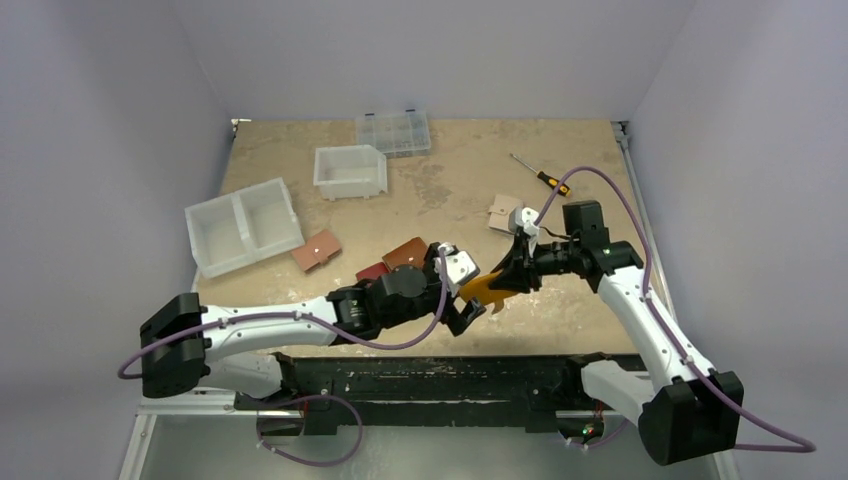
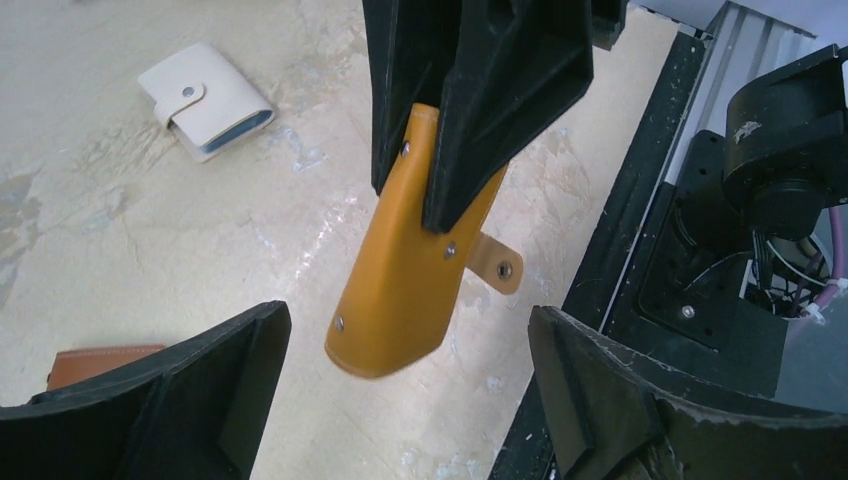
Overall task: Take the credit cards out of the card holder
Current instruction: Open the card holder.
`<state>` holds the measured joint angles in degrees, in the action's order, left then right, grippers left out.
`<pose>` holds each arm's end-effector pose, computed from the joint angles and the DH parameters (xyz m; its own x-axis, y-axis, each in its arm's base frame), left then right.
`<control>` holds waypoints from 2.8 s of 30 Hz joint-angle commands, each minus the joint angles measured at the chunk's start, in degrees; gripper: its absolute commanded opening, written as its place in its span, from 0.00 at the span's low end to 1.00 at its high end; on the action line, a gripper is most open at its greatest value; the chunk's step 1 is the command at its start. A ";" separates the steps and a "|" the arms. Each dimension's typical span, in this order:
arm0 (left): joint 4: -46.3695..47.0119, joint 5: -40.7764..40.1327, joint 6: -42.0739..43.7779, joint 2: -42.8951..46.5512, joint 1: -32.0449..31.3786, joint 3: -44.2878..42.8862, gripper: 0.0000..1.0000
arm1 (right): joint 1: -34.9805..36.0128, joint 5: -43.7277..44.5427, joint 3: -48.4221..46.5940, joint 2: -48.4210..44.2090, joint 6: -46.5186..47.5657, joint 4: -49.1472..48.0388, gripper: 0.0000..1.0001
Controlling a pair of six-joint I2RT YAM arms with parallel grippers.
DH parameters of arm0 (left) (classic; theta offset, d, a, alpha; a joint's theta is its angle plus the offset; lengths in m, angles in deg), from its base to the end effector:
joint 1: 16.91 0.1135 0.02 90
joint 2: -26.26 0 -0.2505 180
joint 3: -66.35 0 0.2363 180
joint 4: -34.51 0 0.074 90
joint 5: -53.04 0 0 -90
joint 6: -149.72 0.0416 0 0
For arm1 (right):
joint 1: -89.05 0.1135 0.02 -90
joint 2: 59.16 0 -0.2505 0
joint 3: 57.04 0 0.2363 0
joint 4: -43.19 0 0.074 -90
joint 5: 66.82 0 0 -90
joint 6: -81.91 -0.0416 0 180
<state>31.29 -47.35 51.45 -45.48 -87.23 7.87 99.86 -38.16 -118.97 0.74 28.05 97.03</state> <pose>0.1019 -0.2627 0.2646 -0.2194 0.1933 -0.9563 0.8451 0.5274 -0.0873 0.1784 0.0712 0.2647 -0.2561 -0.3369 -0.9060 -0.9583 0.2113 0.1923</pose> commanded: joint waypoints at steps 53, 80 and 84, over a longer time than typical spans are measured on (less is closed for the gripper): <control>40.81 35.36 -12.27 -7.41 9.42 20.27 0.00 | 3.60 -9.19 -1.04 -2.82 25.84 16.20 0.94; 49.36 34.83 -17.36 -1.71 10.74 17.87 0.00 | 3.78 -11.48 0.45 -3.87 25.80 15.59 0.89; 48.92 35.42 -17.65 -1.51 10.89 17.36 0.00 | 3.78 -12.13 0.26 -3.99 26.92 16.81 0.81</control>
<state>74.63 -13.14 34.73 -49.07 -76.70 28.26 103.31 -47.32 -118.13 -2.67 52.82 112.22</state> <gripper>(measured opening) 0.279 0.853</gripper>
